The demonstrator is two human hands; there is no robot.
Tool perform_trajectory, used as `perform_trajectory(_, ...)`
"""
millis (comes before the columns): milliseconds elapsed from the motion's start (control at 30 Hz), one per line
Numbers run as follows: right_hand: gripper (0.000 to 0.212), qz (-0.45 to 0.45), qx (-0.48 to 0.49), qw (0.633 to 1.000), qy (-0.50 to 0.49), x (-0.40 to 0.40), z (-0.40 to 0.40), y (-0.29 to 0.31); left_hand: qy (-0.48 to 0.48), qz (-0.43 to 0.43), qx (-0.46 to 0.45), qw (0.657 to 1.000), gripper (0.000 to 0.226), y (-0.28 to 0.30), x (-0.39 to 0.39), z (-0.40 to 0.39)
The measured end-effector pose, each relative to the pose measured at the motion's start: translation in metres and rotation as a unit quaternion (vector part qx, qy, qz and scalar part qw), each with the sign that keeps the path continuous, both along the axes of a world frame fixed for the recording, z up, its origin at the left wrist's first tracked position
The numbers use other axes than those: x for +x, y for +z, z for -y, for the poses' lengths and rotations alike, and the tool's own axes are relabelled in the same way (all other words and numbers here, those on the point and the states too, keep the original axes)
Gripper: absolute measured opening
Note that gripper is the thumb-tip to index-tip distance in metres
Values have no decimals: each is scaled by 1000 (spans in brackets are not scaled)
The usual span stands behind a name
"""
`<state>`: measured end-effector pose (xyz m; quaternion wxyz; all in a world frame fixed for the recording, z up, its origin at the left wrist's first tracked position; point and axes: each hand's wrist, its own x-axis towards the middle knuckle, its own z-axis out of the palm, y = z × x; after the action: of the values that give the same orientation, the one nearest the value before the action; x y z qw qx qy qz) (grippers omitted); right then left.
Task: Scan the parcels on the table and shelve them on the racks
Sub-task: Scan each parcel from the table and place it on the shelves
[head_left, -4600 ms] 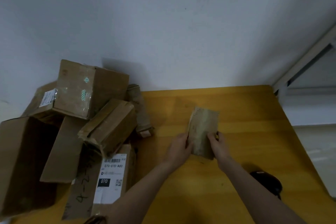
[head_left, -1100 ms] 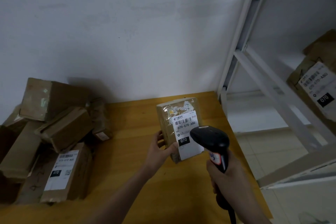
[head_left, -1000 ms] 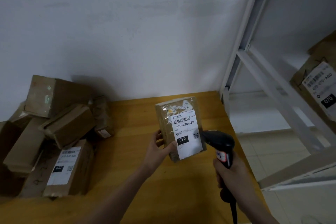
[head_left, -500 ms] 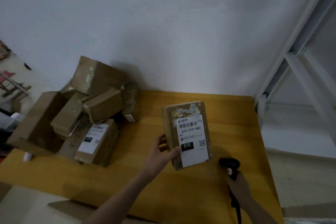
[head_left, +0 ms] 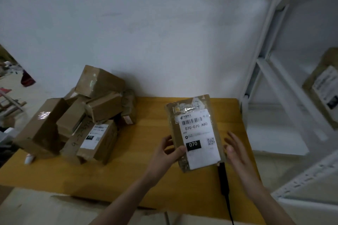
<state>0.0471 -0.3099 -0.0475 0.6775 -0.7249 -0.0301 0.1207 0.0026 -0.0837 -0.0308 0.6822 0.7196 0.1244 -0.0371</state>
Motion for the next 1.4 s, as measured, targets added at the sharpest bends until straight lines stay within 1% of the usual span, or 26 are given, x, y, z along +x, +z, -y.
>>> perform_trajectory(67, 84, 25, 47, 998, 37, -31, 9, 18, -17, 13, -17, 1000, 78, 12, -19, 20)
perform_trajectory(167, 89, 32, 93, 995, 30, -71, 29, 26, -26, 30, -31, 999, 83, 25, -50, 50)
perform_trajectory(267, 91, 56, 91, 994, 7, -111, 57, 39, -39, 35, -37, 998, 86, 39, -81, 78)
perform_trajectory(367, 88, 82, 103, 991, -13, -147, 92, 58, -68, 27, -51, 996, 86, 58, -103, 109)
perform_trajectory(433, 86, 86, 149, 984, -33, -162, 116, 71, -105, 26, -54, 993, 80, 73, -113, 132)
perform_trajectory(500, 74, 124, 182, 975, -41, -176, 134, 83, -135, 32, -63, 988, 71, 86, -117, 156)
perform_trajectory(533, 70, 174, 143, 971, -77, -179, 143, 86, -145, 36, -69, 986, 65, 92, -119, 167)
perform_trajectory(567, 73, 241, 39, 960, -137, -180, 155, 88, -154, 45, -73, 984, 57, 100, -120, 180)
perform_trajectory(600, 82, 269, -38, 946, -175, -177, 167, 84, -162, 54, -75, 982, 49, 108, -120, 192)
perform_trajectory(633, 89, 258, -85, 948, -165, -172, 180, 81, -171, 59, -76, 981, 40, 115, -118, 204)
perform_trajectory(667, 86, 237, -45, 960, -142, -173, 191, 90, -181, 65, -81, 978, 34, 124, -116, 215)
perform_trajectory(700, 74, 261, -22, 956, -135, -177, 200, 97, -192, 71, -93, 974, 33, 131, -113, 227)
perform_trajectory(733, 66, 365, -41, 909, -197, -179, 216, 101, -202, 78, -110, 970, 38, 138, -109, 238)
perform_trajectory(767, 71, 330, 131, 917, -180, -183, 227, 113, -213, 80, -129, 965, 48, 146, -106, 250)
perform_trajectory(800, 75, 241, 328, 911, -68, -183, 232, 128, -225, 82, -145, 960, 58, 155, -104, 262)
perform_trajectory(833, 77, 174, 416, 892, -33, -184, 238, 143, -240, 89, -153, 955, 65, 162, -101, 274)
perform_trajectory(900, 74, 119, 453, 884, 0, -177, 249, 170, -262, 112, -152, 946, 60, 175, -97, 298)
perform_trajectory(933, 72, 121, 455, 882, 29, -169, 256, 177, -266, 133, -150, 943, 50, 183, -96, 308)
perform_trajectory(967, 70, 121, 456, 881, 27, -161, 266, 180, -265, 163, -138, 940, 43, 189, -93, 317)
perform_trajectory(1000, 68, 121, 463, 878, 8, -156, 277, 182, -261, 202, -123, 936, 46, 198, -91, 325)
perform_trajectory(1067, 66, 145, 446, 883, -20, -150, 303, 192, -240, 295, -84, 921, 63, 213, -86, 341)
perform_trajectory(1133, 66, 156, 407, 896, -87, -154, 319, 223, -215, 385, 2, 898, 67, 228, -80, 357)
perform_trajectory(1200, 64, 190, 322, 913, -163, -157, 322, 257, -175, 456, 93, 867, 57, 242, -72, 371)
perform_trajectory(1267, 56, 211, 344, 911, -82, -147, 328, 279, -149, 504, 136, 840, 47, 259, -61, 382)
perform_trajectory(1333, 53, 287, 255, 921, -70, -139, 334, 309, -144, 514, 167, 829, 47, 280, -49, 390)
perform_trajectory(1400, 56, 310, 176, 934, -15, -130, 343, 335, -134, 507, 184, 832, 56, 301, -38, 396)
